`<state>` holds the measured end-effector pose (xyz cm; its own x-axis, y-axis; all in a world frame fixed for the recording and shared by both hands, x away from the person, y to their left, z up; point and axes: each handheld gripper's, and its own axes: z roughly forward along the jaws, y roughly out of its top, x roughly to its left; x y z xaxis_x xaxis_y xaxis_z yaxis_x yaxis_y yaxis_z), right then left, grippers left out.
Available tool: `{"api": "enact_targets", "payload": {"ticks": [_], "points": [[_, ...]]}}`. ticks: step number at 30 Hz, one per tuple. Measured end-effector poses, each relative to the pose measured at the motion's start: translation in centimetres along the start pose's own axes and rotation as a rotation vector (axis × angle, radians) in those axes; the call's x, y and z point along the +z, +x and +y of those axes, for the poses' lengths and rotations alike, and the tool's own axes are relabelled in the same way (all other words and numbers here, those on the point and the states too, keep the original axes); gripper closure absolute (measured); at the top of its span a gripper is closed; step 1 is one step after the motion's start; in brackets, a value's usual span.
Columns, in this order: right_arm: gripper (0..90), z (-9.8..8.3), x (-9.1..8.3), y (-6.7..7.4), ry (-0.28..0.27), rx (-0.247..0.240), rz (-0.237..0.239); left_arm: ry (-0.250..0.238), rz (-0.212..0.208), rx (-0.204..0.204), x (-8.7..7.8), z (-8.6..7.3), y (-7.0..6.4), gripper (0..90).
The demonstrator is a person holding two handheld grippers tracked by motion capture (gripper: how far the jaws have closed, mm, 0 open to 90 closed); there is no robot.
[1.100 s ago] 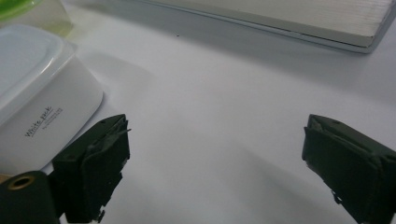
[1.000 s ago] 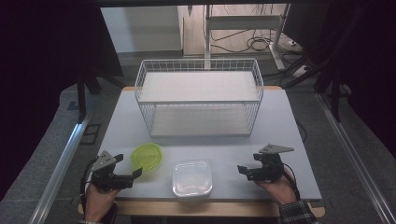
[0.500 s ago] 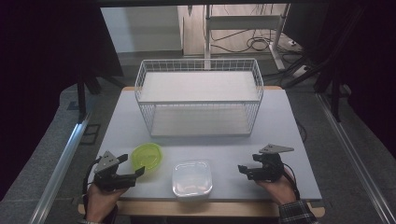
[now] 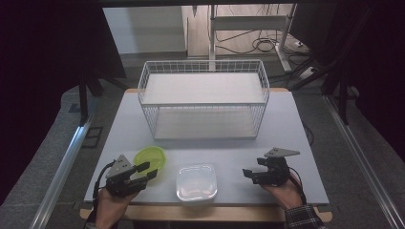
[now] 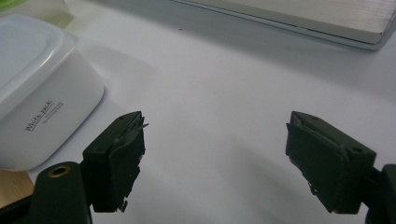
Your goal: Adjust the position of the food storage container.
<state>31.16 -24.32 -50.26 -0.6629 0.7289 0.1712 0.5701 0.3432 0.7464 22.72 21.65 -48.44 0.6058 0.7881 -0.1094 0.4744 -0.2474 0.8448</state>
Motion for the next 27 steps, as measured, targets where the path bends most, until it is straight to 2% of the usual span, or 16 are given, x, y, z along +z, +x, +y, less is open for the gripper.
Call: {"api": "enact_targets", "payload": {"ticks": [3, 4, 10, 14, 19, 20, 22, 27], "points": [[20.0, 0.0, 0.0, 0.0, 0.003, -0.001, 0.000, 0.001, 0.003, 0.003, 0.3, 0.2, -0.3, 69.9], [20.0, 0.0, 0.1, 0.0, 0.003, -0.003, 0.001, -0.004, -0.014, 0.004, 0.6, 0.3, -0.4, 73.3], [20.5, 0.0, 0.1, 0.1, -0.013, 0.007, 0.019, 0.019, -0.042, 0.026, 1.8, 0.5, -1.1, 89.0], [21.6, 0.0, 0.1, 0.2, -0.020, 0.006, 0.024, 0.035, -0.053, 0.029, 2.7, 0.7, -1.2, 89.9], [21.9, 0.0, 0.1, 0.2, -0.017, 0.002, 0.022, 0.055, -0.060, 0.013, 3.5, 0.7, -1.2, 90.0], [22.0, 0.0, 0.2, 0.2, -0.015, 0.000, 0.023, 0.079, -0.057, 0.006, 4.0, 0.5, -1.1, 90.0], [22.0, 0.0, 0.2, 0.2, -0.010, -0.003, 0.021, 0.095, -0.043, 0.003, 4.4, 0.3, -1.0, 90.0], [22.1, 0.0, 0.4, 0.3, 0.002, -0.018, 0.015, 0.099, -0.014, -0.019, 4.8, 0.3, -0.4, 90.0]]}}
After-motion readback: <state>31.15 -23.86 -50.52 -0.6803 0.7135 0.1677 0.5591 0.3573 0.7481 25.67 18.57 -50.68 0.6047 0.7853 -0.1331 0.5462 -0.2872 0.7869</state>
